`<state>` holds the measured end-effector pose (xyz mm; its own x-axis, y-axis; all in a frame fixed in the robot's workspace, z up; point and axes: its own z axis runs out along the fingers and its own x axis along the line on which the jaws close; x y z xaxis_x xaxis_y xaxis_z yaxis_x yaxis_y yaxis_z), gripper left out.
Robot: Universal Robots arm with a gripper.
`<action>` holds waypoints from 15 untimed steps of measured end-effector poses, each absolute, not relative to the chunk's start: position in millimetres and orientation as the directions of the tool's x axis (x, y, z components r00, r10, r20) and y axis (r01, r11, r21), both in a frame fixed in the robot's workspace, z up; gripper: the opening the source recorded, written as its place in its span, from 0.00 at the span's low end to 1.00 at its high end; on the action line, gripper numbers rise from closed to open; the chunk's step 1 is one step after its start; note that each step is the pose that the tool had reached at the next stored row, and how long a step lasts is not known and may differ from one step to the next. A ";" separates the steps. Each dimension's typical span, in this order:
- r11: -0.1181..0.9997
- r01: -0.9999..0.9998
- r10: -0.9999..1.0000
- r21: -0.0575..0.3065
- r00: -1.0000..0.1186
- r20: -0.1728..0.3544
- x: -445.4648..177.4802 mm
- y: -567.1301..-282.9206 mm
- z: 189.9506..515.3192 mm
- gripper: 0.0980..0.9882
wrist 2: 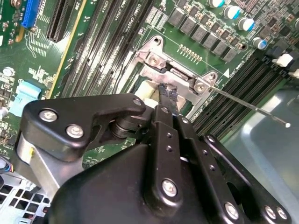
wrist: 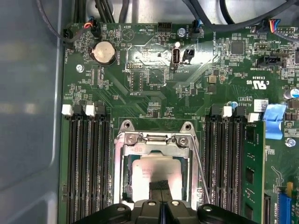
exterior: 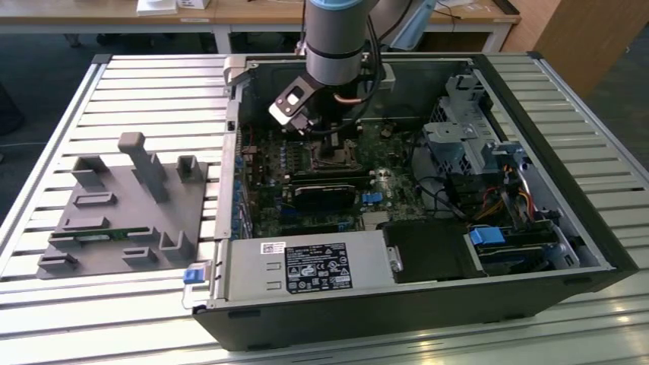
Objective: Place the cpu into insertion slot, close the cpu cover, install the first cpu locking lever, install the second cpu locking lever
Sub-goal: 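Close the cpu cover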
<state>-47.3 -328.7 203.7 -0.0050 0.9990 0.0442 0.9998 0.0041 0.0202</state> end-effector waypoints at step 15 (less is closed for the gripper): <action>0.004 1.000 0.999 0.015 -0.005 0.045 -48.9 -328.4 199.2 0.01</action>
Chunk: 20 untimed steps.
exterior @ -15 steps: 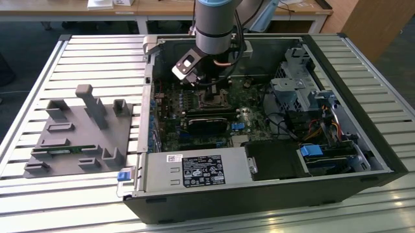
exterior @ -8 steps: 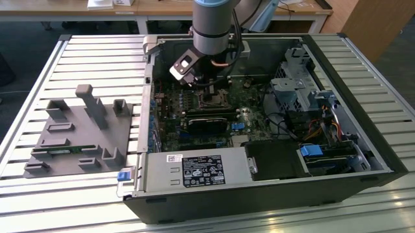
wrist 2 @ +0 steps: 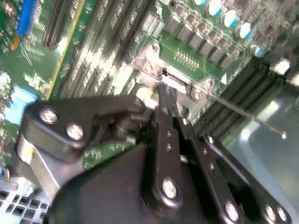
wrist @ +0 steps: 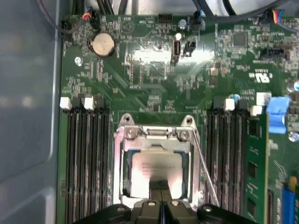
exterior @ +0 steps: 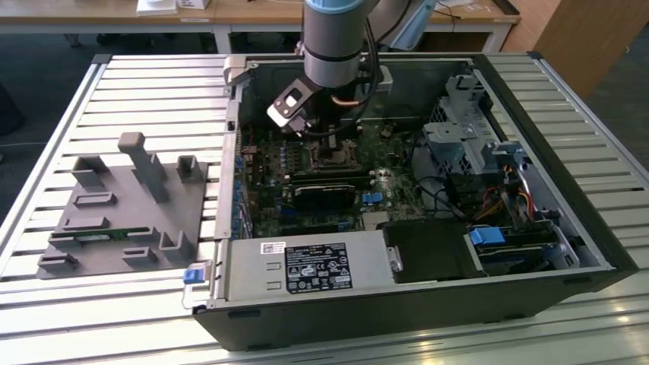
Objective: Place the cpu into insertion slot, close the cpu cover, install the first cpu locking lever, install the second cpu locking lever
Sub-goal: 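Close the cpu cover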
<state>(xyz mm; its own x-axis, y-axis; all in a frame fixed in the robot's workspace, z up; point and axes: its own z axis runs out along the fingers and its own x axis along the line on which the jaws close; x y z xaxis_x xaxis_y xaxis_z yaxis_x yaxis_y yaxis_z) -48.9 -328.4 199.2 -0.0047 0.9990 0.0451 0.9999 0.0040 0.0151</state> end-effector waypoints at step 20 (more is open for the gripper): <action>0.004 1.000 0.999 0.014 -0.005 0.047 -37.6 -328.1 204.5 0.01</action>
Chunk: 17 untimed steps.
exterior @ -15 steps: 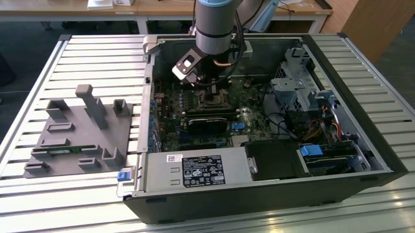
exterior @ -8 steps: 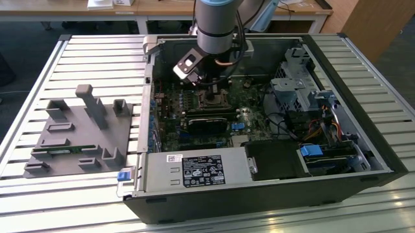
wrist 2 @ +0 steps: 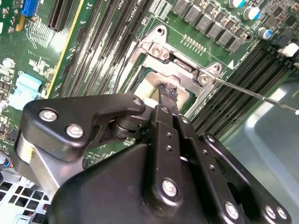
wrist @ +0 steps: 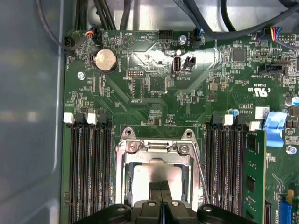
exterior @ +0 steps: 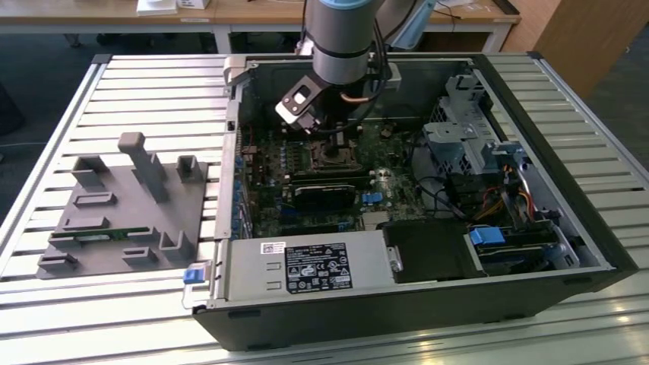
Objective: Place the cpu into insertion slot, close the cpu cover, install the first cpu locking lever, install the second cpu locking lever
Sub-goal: 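Close the cpu cover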
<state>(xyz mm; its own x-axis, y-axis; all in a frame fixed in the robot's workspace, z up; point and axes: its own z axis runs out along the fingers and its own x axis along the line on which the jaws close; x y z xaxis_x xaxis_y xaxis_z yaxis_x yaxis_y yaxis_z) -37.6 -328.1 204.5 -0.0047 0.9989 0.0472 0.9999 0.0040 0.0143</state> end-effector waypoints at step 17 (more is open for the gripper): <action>0.005 1.000 0.999 0.014 -0.005 0.047 -29.7 -328.1 204.5 0.01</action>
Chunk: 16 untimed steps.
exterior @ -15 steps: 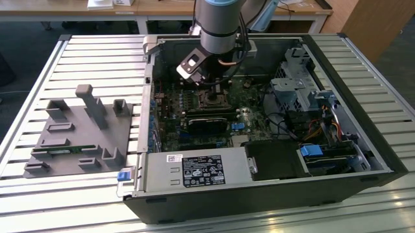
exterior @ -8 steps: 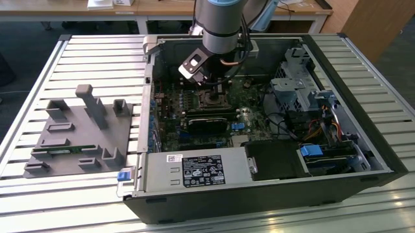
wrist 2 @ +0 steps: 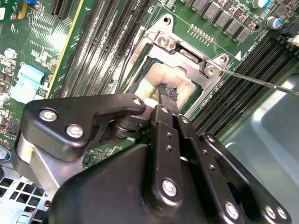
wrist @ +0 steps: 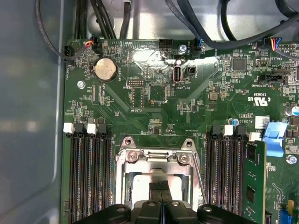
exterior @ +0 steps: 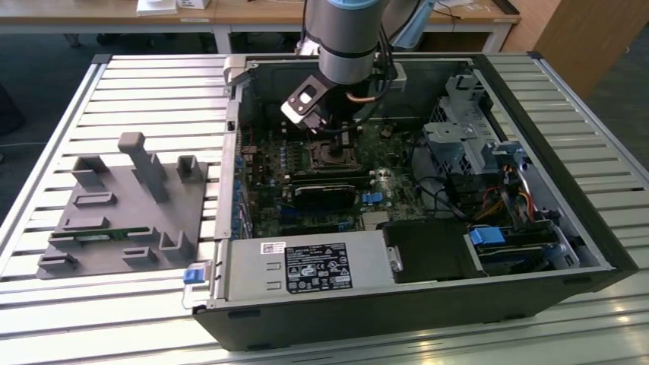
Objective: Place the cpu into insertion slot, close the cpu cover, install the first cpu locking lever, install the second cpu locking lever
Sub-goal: 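Close the cpu cover, then install the first cpu locking lever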
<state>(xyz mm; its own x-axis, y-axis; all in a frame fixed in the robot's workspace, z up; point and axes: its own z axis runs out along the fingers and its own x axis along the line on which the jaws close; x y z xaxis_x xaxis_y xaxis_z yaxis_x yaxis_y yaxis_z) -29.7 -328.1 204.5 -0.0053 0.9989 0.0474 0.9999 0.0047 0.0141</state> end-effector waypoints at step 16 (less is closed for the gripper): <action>0.005 1.000 0.999 0.014 -0.005 0.048 -29.4 -328.1 211.1 0.01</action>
